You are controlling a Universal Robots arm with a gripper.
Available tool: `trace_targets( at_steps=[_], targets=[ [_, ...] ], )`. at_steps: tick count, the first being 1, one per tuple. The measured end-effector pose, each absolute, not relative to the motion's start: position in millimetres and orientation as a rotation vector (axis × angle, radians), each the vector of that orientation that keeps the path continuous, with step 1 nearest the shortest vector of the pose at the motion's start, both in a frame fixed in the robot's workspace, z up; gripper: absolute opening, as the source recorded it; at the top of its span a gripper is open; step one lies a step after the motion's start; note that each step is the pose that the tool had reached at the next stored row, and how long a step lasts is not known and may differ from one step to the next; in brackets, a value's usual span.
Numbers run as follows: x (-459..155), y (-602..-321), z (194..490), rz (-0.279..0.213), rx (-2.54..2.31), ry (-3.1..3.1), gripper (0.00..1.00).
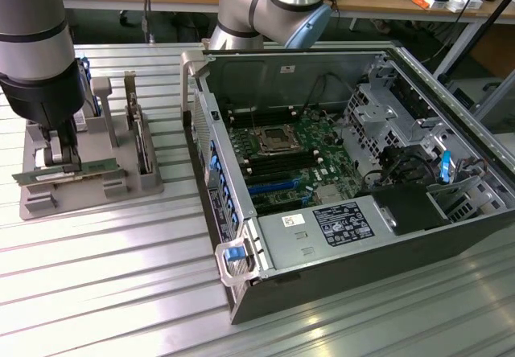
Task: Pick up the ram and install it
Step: 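Pick up the ram and move it above insertion slot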
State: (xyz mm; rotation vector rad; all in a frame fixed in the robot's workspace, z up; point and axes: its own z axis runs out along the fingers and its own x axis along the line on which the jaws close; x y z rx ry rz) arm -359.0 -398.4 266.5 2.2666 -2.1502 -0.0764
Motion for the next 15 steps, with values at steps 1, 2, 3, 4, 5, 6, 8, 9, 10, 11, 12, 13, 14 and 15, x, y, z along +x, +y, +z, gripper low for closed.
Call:
trace_targets(
  at_steps=[1, 2, 3, 4, 5, 6, 8, 9, 10, 11, 12, 13, 14, 15],
  targets=[
    [-359.0, -398.4, 267.3, -0.076, 2.267, -2.150, 0.12],
    [-359.0, -398.4, 267.7, -0.076, 2.267, -2.150, 0.12],
    [-359.0, -398.4, 268.2, -0.076, 2.267, -2.150, 0.12],
    [-359.0, -398.4, 268.9, -0.076, 2.267, -2.150, 0.12],
    [-359.0, -398.4, 269.9, -0.076, 2.267, -2.150, 0.12],
    [-359.0, -398.4, 270.2, -0.076, 2.267, -2.150, 0.12],
    [-359.0, -398.4, 271.1, -0.076, 2.267, -2.150, 0.12],
    [-359.0, -398.4, 271.8, -0.076, 2.267, -2.150, 0.12],
    [-358.9, -398.4, 272.3, -0.076, 2.267, -2.150, 0.12],
    [-359.0, -398.4, 272.6, -0.076, 2.267, -2.150, 0.12],
    [-359.0, -398.4, 272.9, -0.076, 2.267, -2.150, 0.12],
    [-359.0, -398.4, 273.5, -0.076, 2.267, -2.150, 0.12],
    [-359.0, -398.4, 273.9, -0.076, 2.267, -2.150, 0.12],
    [-359.0, -398.4, 274.8, -0.077, 2.267, -2.150, 0.12]
  ],
)
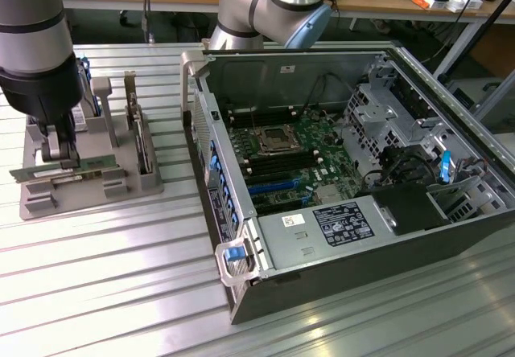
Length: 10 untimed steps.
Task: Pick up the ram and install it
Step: 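Pick up the ram and move it above insertion slot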
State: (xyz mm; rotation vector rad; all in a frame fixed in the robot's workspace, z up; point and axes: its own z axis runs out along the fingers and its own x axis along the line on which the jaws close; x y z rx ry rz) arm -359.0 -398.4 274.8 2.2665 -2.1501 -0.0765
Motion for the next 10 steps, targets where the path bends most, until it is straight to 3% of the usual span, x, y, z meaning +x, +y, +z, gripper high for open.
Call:
trace_targets(
  at_steps=[10],
  targets=[
    [-359.0, -398.4, 282.1, -0.076, 2.267, -2.150, 0.12]
  ],
)
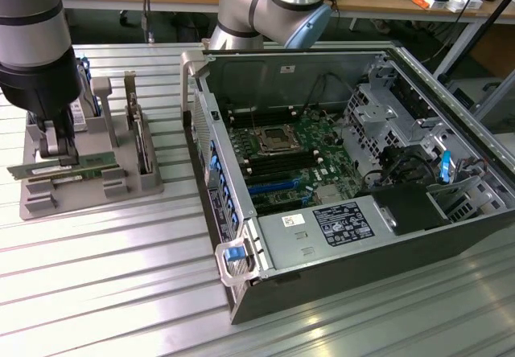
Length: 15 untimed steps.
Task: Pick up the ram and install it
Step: 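Pick up the ram and move it above insertion slot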
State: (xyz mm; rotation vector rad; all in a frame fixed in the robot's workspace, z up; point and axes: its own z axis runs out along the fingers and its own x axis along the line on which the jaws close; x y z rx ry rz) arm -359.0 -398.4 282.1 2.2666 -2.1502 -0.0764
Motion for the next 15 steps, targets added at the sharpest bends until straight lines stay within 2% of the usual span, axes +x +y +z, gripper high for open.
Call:
trace_targets(
  at_steps=[15],
  targets=[
    [-359.0, -398.4, 293.9, -0.076, 2.267, -2.150, 0.12]
  ],
)
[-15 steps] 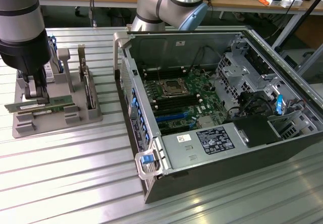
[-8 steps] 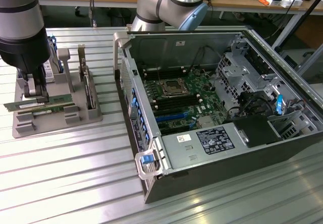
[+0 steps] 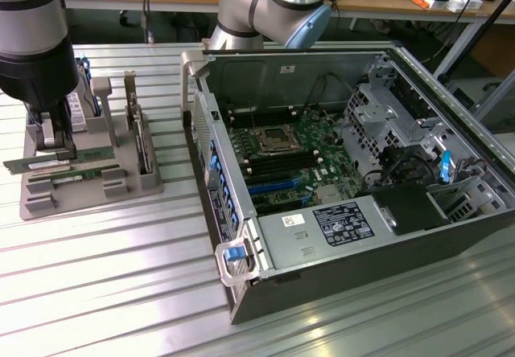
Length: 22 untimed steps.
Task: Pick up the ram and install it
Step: 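Pick up the ram and move it above insertion slot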
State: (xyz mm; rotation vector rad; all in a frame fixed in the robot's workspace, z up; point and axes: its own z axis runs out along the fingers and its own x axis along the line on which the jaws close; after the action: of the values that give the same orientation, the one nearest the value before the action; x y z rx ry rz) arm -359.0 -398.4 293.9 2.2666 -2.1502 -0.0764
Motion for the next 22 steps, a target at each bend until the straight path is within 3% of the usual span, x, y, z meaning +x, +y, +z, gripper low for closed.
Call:
trace_targets(
  at_steps=[22],
  targets=[
    [-359.0, -398.4, 309.5, -0.076, 2.267, -2.150, 0.12]
  ],
)
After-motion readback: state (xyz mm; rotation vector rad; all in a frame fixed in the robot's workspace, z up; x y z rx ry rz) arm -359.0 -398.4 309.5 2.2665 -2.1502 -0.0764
